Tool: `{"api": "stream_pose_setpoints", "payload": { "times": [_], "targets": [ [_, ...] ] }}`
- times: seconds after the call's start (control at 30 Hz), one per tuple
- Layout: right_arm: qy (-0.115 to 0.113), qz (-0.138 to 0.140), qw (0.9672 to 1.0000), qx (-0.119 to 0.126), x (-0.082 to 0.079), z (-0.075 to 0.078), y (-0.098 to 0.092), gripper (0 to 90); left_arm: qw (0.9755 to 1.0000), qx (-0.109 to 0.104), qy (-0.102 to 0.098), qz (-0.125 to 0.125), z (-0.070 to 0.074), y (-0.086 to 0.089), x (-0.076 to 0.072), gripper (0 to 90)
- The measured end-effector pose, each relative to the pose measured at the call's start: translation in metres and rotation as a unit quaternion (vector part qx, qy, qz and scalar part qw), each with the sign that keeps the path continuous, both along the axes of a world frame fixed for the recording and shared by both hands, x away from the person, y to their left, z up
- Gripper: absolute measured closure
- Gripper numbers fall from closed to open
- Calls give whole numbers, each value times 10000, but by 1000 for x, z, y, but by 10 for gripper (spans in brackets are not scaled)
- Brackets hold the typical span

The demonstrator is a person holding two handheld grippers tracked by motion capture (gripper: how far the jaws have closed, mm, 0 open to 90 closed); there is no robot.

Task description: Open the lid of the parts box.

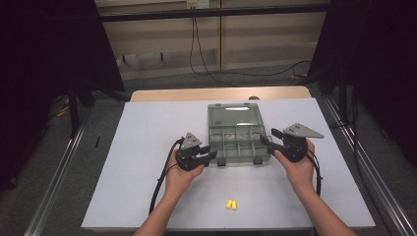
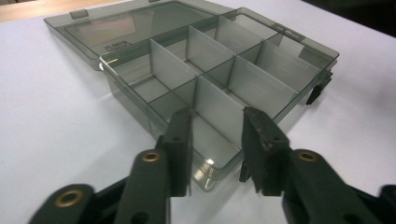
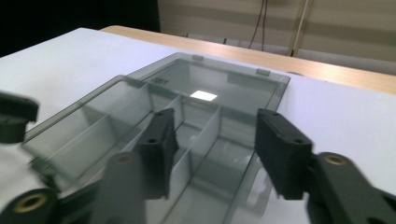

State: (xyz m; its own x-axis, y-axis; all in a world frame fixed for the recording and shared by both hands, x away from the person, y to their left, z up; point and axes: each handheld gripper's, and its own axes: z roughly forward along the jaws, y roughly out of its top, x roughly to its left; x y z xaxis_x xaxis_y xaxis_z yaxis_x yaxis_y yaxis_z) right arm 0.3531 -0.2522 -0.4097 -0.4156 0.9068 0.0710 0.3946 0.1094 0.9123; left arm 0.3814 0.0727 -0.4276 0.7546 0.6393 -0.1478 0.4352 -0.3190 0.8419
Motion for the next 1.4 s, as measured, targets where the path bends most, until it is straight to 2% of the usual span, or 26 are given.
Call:
{"api": "stream_pose_setpoints", "payload": {
  "times": [0.13,0.2,0.27,0.47,0.67,0.73,0.87,0.97,1.17,1.27,1.4],
  "targets": [
    [19,174,9998,62,-15,-5,3,376,9999,-24,-26,99,1,10,-4,568],
    [21,270,9996,1,-21,-7,5,354,9999,-42,-34,103,2,16,-7,541],
    [59,328,9994,56,-26,-11,6,328,9999,-22,-105,122,3,22,-9,518],
    [167,486,9985,168,-39,-20,8,254,9993,-190,-192,252,2,44,-15,408],
    [321,831,9953,376,-53,-22,14,186,9984,-239,-389,327,4,65,-23,320],
    [273,942,9942,440,-57,-21,17,175,9981,-271,-382,407,5,73,-26,275],
    [241,1107,9927,417,-62,-20,24,151,9970,-354,-375,581,5,87,-31,219],
    [276,1236,9913,368,-63,-22,31,127,9964,-321,-351,695,3,98,-34,185],
    [362,1537,9871,259,-68,-25,46,114,9950,-458,-406,788,-1,116,-41,113],
    [441,1742,9834,257,-70,-27,53,124,9948,-471,-458,782,-3,123,-45,79],
    [560,2044,9772,86,-71,-31,62,143,9943,-520,-501,779,-5,130,-48,55]
  ]
}}
